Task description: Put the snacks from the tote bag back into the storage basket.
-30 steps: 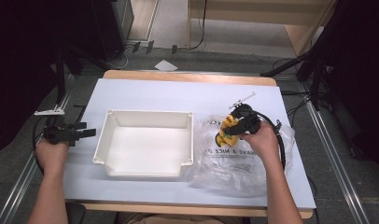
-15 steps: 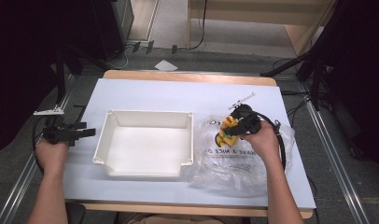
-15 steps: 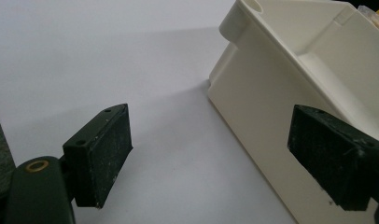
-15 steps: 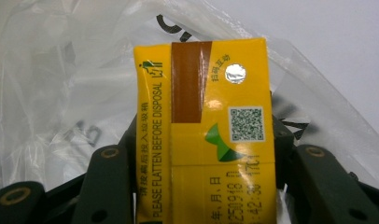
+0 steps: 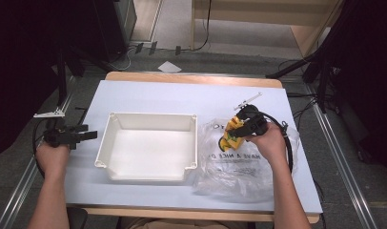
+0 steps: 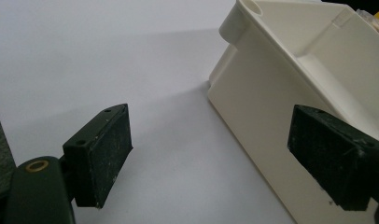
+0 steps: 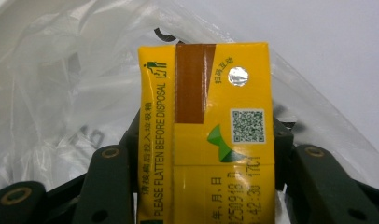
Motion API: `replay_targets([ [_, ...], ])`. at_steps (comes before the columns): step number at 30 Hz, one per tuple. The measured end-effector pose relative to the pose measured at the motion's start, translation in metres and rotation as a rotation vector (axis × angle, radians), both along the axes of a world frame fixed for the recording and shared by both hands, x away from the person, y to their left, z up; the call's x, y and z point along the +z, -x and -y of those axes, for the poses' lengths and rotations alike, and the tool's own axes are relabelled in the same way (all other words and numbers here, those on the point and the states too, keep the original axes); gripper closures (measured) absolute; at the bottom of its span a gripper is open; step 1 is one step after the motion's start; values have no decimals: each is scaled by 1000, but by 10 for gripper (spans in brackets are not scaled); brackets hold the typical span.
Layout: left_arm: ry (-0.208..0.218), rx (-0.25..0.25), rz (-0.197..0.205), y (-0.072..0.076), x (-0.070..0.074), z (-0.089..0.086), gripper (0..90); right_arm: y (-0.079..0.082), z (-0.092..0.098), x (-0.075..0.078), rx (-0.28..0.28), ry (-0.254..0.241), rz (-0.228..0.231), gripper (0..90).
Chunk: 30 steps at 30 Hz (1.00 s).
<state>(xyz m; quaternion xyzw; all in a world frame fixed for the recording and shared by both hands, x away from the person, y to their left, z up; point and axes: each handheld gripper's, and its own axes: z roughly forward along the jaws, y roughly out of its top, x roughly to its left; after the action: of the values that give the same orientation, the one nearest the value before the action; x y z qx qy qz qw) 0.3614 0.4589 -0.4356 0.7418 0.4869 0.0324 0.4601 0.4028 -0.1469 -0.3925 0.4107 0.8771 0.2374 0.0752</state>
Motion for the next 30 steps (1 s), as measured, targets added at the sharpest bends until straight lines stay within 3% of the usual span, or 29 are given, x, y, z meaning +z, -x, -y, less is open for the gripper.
replay_targets([
  [9,4,1,-1,1,0,-1,146,5,3,16,-17,-16,16,525],
  [30,-3,-6,-7,0,-1,1,146,18,-2,44,15,-39,48,525],
])
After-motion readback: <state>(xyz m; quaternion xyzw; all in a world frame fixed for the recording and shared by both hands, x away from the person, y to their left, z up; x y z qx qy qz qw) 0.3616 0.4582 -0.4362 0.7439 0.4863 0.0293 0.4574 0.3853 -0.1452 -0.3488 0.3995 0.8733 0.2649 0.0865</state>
